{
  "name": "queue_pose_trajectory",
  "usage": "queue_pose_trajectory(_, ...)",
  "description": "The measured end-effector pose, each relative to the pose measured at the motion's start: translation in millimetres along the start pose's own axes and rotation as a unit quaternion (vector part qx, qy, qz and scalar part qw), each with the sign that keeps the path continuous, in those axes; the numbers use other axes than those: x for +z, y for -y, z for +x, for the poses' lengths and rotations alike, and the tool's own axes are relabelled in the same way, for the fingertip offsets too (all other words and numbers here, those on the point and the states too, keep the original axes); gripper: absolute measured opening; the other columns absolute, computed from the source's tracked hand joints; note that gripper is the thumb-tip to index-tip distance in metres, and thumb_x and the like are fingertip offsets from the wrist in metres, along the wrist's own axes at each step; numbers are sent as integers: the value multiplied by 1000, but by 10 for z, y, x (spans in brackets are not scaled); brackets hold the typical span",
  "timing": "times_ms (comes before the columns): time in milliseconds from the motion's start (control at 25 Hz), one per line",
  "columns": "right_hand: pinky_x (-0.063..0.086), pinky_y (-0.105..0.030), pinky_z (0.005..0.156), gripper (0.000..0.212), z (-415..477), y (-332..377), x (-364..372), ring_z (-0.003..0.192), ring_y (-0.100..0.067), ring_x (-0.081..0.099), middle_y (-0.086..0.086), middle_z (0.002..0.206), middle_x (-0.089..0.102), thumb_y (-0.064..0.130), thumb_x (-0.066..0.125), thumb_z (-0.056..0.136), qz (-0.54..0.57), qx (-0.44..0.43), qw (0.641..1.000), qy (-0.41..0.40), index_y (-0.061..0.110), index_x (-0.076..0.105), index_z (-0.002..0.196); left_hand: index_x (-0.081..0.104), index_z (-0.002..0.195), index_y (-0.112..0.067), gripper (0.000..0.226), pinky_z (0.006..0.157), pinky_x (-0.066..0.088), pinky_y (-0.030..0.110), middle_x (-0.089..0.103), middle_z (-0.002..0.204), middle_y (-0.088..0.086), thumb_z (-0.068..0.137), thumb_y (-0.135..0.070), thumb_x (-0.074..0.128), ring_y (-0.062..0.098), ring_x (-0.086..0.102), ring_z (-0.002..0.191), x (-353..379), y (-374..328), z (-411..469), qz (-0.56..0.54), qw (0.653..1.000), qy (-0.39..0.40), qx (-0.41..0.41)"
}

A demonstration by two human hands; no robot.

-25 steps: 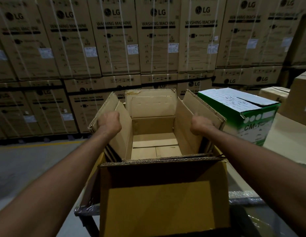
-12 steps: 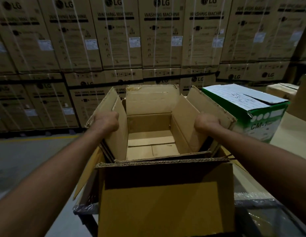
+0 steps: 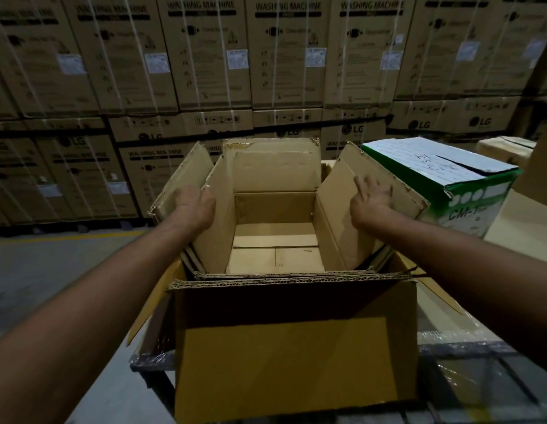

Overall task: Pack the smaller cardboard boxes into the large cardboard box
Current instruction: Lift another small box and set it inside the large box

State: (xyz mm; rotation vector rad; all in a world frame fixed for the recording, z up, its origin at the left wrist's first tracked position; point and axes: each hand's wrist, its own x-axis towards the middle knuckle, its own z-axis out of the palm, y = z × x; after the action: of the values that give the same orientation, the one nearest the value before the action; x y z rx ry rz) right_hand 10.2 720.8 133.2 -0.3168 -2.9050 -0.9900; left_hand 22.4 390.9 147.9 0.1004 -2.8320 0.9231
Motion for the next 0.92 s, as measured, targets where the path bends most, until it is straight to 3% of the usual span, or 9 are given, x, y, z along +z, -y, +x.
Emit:
queue_pose_trajectory(80,41,-46,103,45,-1,35,102,136,-30,34,-12,150,37,38,55,100,6,-70,997,-17,20,55,141,47,147,-24,53,114,29,46,31,160,12,99,-48,48,30,29,145,96,4,9,104,995,9,0)
queue_pose_trajectory(160,37,-45,109,43,5,64,241,138,-28,36,-10,148,45,38,47,104,-20,-97,995,0,21,56,142,40,154,-23,69,120,17,51,16,168,10,97,-62,44,31,14,153,200,30,0,127,991,38,7)
queue_pose_trajectory(240,37,-43,109,45,38,42,253,138,-27,38,-8,147,49,41,48,104,-34,-103,994,6,23,56,144,50,146,-20,68,114,27,48,41,154,9,97,-66,41,28,36,141,155,20,-33,124,990,59,12)
queue_pose_trajectory(320,35,-44,108,55,46,14,192,138,-28,38,-8,148,48,54,51,99,-19,-110,993,25,25,53,146,60,129,-19,50,105,36,43,57,130,6,101,-57,43,23,52,120,49,-50,-75,128,989,63,34)
queue_pose_trajectory(440,20,-55,119,85,-10,27,238,152,-38,20,-14,165,27,75,52,88,-24,-128,990,56,26,38,156,64,115,-20,37,98,42,39,62,110,3,101,-51,48,19,56,103,-15,-106,-89,147,987,52,47)
queue_pose_trajectory(560,7,-63,121,86,-83,18,230,156,-41,8,-16,170,15,71,56,89,-5,-152,985,80,28,33,159,65,115,-21,40,95,44,37,60,104,2,98,-56,52,19,55,98,-15,-74,-80,147,986,53,56)
queue_pose_trajectory(680,17,-64,118,63,-175,6,19,144,-33,37,-10,153,46,61,62,91,78,-180,977,80,27,54,144,65,116,-26,45,99,39,40,61,118,3,92,-62,55,21,52,112,-17,-70,-68,102,991,53,64)
queue_pose_trajectory(760,38,-55,112,50,-255,8,-136,125,-27,55,-4,136,60,54,62,94,193,-183,964,19,25,60,135,67,116,-30,47,107,34,46,60,127,1,88,-67,57,23,47,124,-24,-60,-42,55,995,29,72)
queue_pose_trajectory(920,51,-42,98,47,-532,-3,-376,116,-23,60,-1,129,64,52,62,96,263,-188,946,-19,22,60,133,64,123,-28,52,103,44,45,65,119,-1,91,-67,56,20,55,117,-280,-115,-179,-153,985,-32,73)
